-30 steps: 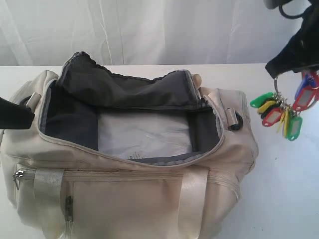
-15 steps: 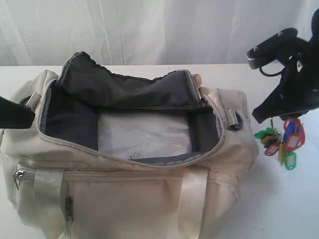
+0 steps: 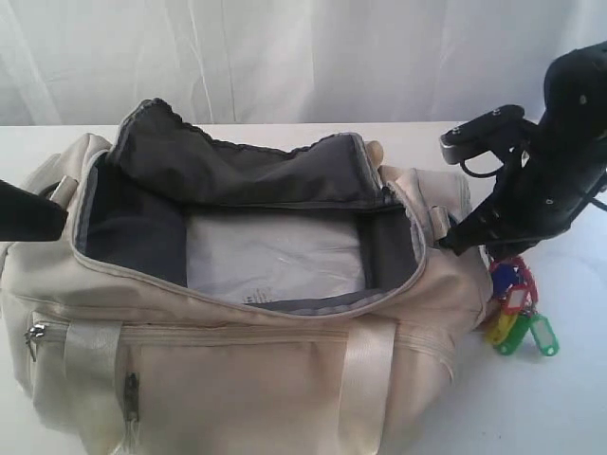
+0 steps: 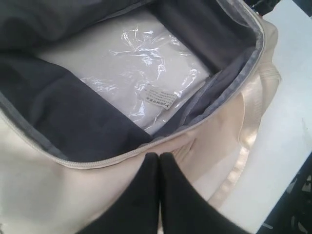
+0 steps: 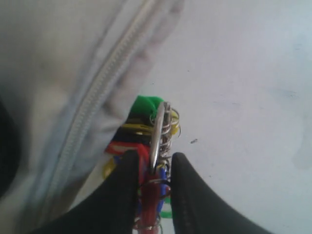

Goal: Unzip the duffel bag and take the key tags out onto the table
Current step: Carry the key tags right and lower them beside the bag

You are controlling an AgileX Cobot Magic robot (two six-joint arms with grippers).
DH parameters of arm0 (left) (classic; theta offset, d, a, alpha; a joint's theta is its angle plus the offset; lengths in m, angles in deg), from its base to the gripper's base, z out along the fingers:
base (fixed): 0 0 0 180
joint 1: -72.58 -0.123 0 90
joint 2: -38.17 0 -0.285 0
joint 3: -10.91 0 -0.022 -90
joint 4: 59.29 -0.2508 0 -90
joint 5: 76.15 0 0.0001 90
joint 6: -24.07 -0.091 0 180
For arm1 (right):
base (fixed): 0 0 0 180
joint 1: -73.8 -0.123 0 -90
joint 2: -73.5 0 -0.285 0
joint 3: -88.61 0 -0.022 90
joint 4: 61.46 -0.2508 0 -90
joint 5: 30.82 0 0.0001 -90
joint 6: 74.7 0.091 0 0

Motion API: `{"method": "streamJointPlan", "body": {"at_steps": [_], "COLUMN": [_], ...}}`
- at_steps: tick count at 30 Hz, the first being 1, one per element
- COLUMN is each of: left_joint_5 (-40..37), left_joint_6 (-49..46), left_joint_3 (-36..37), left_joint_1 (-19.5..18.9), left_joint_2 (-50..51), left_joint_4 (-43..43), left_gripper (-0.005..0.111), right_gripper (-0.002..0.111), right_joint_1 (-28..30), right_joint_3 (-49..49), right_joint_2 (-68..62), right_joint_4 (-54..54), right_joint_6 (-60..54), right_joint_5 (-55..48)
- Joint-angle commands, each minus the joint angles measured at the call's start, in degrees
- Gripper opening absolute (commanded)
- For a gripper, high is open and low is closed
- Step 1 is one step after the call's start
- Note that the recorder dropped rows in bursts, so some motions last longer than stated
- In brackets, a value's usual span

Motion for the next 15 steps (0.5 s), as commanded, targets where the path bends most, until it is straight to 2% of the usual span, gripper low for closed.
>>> {"method": "streamJointPlan", "body": {"at_steps": [1,8,12,15], "left_joint_5": [-0.5,-0.5,-0.5,-0.5], "left_joint_6": [-0.2,-0.2,-0.2,-0.2], "left_joint_3": [0.3,0.3,0.3,0.3], "left_joint_1": [0.2,0.2,0.2,0.2], "left_joint_2": [-0.5,-0.5,-0.5,-0.5], "left_joint_4": [1.6,1.6,1.6,1.6], "left_gripper": [0.0,0.0,0.0,0.0], "right_gripper": [0.0,0.0,0.0,0.0], "right_joint_1": [4.4,10.2,13.5,15.0], "right_joint_3": [-0.1,-0.1,-0.1,-0.9], "right_joint_2": [-1.7,-2.7,-4.7,-6.8], "right_joint_4": [-8.3,-12.3,-22.8,-27.3], "right_joint_6": [-6.8,-7.8,-16.1,-18.2], "right_joint_5": [1.4,2.8,0.9,1.2]}}
